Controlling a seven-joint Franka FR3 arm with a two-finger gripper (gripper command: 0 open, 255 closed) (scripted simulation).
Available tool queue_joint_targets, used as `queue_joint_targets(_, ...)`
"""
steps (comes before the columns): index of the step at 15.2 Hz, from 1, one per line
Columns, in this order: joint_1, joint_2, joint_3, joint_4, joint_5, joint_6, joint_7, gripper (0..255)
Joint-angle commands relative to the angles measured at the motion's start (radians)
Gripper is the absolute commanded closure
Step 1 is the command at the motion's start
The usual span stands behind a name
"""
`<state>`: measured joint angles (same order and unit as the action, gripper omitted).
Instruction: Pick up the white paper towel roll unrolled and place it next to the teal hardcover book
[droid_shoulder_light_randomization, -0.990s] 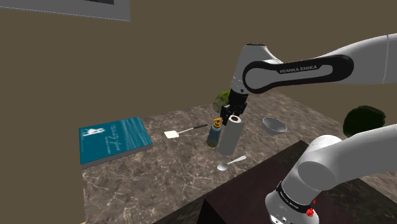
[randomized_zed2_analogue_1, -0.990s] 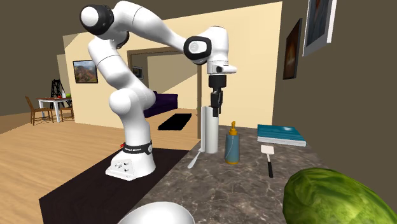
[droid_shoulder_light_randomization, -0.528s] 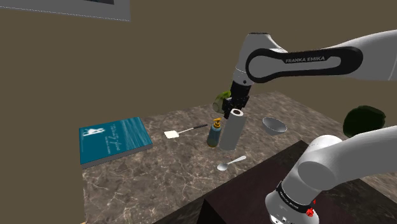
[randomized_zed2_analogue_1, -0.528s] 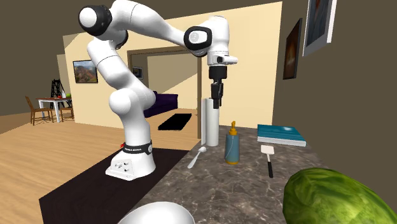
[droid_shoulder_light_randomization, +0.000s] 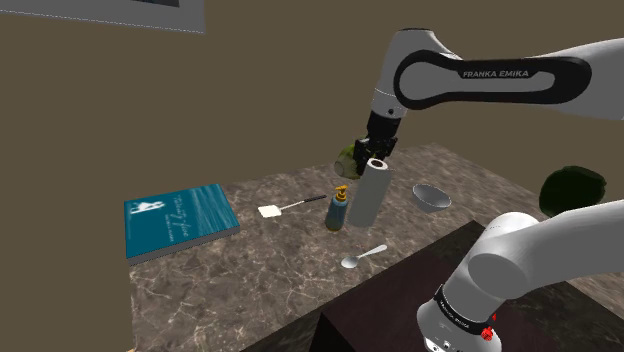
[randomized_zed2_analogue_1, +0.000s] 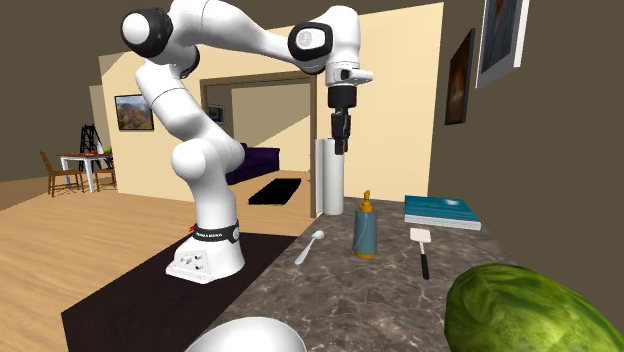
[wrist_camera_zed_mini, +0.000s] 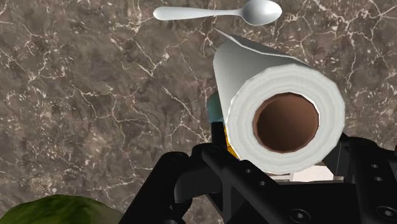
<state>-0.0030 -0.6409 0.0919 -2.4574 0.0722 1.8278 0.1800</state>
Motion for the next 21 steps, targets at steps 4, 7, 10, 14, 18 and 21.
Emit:
queue_joint_targets(4,-0.002,0.000,-0.005,0.068,-0.004,-0.068,0.000,255)
queue_joint_targets(7,-0.003,0.003,-0.006,0.110,-0.006,-0.107,0.001,255)
queue_joint_targets(10,-0.004,0.007,-0.008,0.154,-0.007,-0.147,0.002,255)
queue_joint_targets(14,-0.005,0.016,-0.010,0.214,-0.009,-0.198,0.003,255)
queue_joint_targets(18,-0.006,0.029,-0.011,0.277,-0.011,-0.249,0.004,255)
queue_joint_targets(21,-0.006,0.040,-0.012,0.327,-0.012,-0.287,0.006,255)
